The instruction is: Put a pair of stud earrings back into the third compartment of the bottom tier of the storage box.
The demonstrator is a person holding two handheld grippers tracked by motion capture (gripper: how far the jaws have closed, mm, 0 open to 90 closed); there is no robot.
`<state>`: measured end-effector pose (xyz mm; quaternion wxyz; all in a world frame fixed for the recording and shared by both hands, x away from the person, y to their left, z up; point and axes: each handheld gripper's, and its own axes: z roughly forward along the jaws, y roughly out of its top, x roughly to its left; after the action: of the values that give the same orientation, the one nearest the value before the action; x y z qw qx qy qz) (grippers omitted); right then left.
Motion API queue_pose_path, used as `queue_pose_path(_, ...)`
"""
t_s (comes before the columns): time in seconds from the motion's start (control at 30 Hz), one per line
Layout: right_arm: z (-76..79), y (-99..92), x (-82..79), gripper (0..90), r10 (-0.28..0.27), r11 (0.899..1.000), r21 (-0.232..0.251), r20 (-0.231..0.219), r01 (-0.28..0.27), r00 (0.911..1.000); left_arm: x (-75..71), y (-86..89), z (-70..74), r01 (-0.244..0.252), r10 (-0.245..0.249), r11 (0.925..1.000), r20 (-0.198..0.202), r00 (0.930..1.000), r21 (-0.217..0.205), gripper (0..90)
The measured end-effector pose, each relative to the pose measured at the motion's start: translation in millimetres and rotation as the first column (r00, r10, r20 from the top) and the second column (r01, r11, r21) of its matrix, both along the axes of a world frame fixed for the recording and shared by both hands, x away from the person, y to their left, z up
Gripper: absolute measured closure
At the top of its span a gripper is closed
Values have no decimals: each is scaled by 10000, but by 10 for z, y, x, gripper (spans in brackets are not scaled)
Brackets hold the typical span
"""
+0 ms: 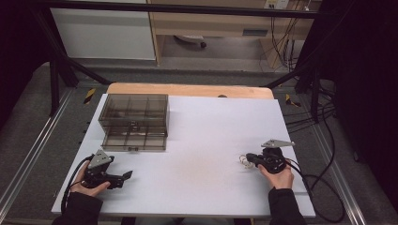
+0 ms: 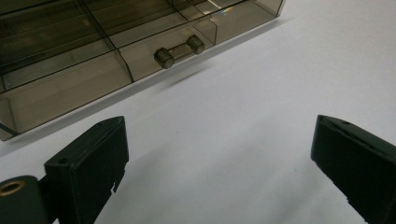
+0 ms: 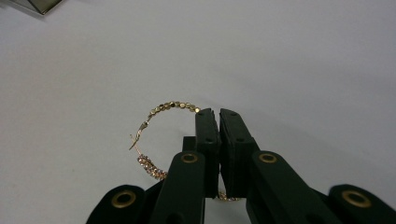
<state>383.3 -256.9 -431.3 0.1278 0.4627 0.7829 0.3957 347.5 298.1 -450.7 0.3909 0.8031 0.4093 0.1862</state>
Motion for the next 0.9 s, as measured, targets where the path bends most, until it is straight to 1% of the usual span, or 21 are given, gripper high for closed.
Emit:
queue_pose_path(0.13, 36, 52, -8, 869, 159, 9999, 49, 88, -160, 9998, -2, 1, 1, -17, 17, 10000, 4, 10000, 2, 42)
queue_pose_path(0.23, 54, 104, -17, 869, 280, 9994, 200, 122, -283, 9995, -2, 0, 1, -15, 15, 10000, 3, 10000, 1, 42)
queue_pose_path(0.43, 90, 204, -15, 869, 571, 9982, 154, 167, -574, 9982, -3, -2, 2, -15, 15, 10000, 9, 10000, 20, 42)
queue_pose_path(0.57, 113, 268, -15, 870, 654, 9977, 142, 218, -657, 9976, -1, -2, -2, -18, 18, 10000, -5, 10000, 20, 42)
queue_pose_path(0.7, 140, 334, -11, 869, 833, 9964, 124, 369, -838, 9958, -1, 0, 0, -29, 29, 10000, 6, 10000, 20, 42)
queue_pose_path(0.9, 168, 445, 2, 870, 1054, 9944, 71, 465, -1059, 9933, -2, -1, 1, -18, 18, 10000, 7, 10000, 25, 42)
